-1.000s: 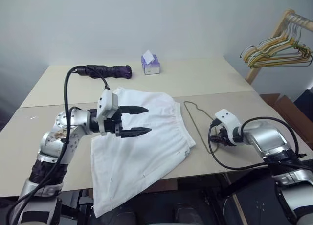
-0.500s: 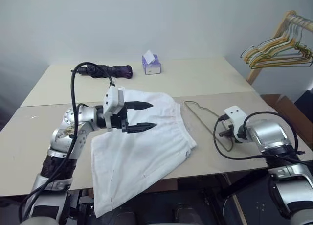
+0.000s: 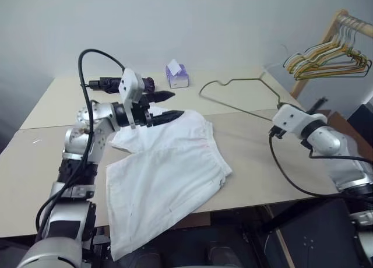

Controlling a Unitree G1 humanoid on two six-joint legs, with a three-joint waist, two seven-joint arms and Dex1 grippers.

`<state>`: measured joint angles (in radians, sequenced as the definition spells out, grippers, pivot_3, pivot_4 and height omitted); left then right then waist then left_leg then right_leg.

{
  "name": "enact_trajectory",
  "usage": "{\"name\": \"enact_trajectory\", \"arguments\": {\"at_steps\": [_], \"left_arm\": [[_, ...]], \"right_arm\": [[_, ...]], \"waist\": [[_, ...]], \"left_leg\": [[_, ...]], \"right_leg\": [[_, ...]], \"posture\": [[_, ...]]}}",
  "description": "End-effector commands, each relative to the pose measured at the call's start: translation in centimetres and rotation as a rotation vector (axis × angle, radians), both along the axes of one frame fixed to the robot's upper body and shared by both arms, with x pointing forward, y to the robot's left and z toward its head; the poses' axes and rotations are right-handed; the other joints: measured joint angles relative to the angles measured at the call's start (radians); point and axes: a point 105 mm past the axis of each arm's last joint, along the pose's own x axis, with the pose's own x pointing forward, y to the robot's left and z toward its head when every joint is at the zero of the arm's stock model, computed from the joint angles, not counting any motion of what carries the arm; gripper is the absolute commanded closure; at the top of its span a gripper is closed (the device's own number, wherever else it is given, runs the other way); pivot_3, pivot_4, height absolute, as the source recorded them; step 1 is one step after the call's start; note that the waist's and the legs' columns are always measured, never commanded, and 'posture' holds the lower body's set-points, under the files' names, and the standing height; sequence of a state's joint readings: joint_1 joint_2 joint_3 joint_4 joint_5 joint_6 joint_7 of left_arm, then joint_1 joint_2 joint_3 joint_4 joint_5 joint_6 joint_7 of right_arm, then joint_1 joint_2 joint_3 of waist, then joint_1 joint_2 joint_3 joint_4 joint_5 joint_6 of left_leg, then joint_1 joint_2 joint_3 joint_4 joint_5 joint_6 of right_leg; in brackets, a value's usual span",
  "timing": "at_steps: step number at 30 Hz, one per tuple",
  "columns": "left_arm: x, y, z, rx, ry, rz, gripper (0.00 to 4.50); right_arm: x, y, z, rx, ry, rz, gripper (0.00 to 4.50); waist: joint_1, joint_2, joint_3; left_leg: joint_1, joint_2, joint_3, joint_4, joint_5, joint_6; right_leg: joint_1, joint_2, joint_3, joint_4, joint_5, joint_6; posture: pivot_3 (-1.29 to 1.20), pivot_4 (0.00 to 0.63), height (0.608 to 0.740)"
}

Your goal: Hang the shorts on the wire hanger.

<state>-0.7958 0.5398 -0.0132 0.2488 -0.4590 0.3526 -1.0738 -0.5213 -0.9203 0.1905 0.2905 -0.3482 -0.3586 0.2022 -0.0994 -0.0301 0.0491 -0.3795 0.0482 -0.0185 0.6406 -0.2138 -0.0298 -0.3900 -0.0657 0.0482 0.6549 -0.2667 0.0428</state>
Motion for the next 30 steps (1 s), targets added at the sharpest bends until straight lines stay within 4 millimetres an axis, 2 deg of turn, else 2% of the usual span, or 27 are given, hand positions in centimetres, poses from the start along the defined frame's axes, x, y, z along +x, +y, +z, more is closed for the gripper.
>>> {"name": "enact_trajectory", "arguments": {"at_steps": [1, 3, 8, 12, 15, 18, 27, 30], "left_arm": [[0.5, 0.3, 0.6, 0.033, -0.026, 0.005, 0.92], [0.6, 0.1, 0.2, 0.056, -0.012, -0.007, 0.92], [0.3, -0.8, -2.0, 0.165, 0.068, -0.084, 0.92], [-0.9, -1.5, -3.8, 0.254, 0.141, -0.202, 0.92], [-0.9, -1.7, -4.9, 0.332, 0.141, -0.206, 0.92], [0.1, -2.0, -5.3, 0.342, 0.142, -0.147, 1.57], [0.0, -2.1, -4.7, 0.295, 0.145, -0.166, 4.42], [-0.1, -2.0, -4.8, 0.3, 0.149, -0.167, 4.47]], "right_arm": [[-1.0, 2.4, 2.1, -0.067, -0.129, 0.175, 4.48], [-1.2, 3.3, 2.5, -0.09, -0.154, 0.23, 4.48], [-1.3, 5.1, 3.5, -0.129, -0.198, 0.298, 4.48], [-1.2, 5.6, 4.0, -0.161, -0.214, 0.311, 4.48], [-1.2, 5.9, 4.3, -0.164, -0.227, 0.32, 4.48], [-1.2, 6.0, 4.4, -0.171, -0.235, 0.328, 4.5], [-1.4, 6.0, 4.4, -0.192, -0.247, 0.329, 4.5], [-1.4, 6.1, 4.5, -0.206, -0.259, 0.332, 4.5]], "waist": [[-0.011, 0.0, 0.0], [-0.02, 0.0, 0.0], [-0.029, 0.0, 0.0], [-0.029, 0.0, 0.0], [-0.028, 0.0, 0.0], [-0.028, 0.0, 0.0], [-0.031, 0.0, 0.0], [-0.032, 0.0, 0.0]], "left_leg": [[0.0, 0.0, 0.0, 0.0, 0.0, 0.0], [0.0, 0.0, -0.001, 0.0, 0.0, 0.0], [0.0, 0.0, -0.001, 0.0, 0.0, 0.0], [-0.001, 0.0, -0.002, 0.0, 0.0, 0.0], [-0.001, 0.0, -0.002, 0.0, 0.0, 0.0], [-0.001, 0.0, -0.002, 0.0, 0.0, 0.0], [-0.001, 0.0, -0.002, 0.0, 0.0, 0.0], [0.0, 0.0, -0.002, 0.0, 0.0, 0.0]], "right_leg": [[0.0, 0.0, 0.0, 0.0, 0.0, 0.0], [0.0, 0.0, 0.0, 0.0, 0.004, -0.006], [0.0, 0.0, 0.0, 0.0, 0.004, -0.007], [0.0, 0.0, 0.0, 0.0, 0.004, -0.007], [0.0, 0.0, -0.001, 0.0, 0.004, -0.007], [0.0, 0.0, -0.001, 0.0, 0.004, -0.007], [0.0, 0.0, 0.0, 0.0, 0.004, -0.007], [0.0, 0.0, 0.0, 0.001, 0.004, -0.007]], "posture": [[-0.08, 0.0, 0.74], [-0.08, 0.0, 0.74], [-0.09, 0.0, 0.74], [-0.09, 0.0, 0.74], [-0.09, 0.0, 0.74], [-0.1, 0.0, 0.74], [-0.1, 0.0, 0.74], [-0.1, 0.0, 0.74]]}}
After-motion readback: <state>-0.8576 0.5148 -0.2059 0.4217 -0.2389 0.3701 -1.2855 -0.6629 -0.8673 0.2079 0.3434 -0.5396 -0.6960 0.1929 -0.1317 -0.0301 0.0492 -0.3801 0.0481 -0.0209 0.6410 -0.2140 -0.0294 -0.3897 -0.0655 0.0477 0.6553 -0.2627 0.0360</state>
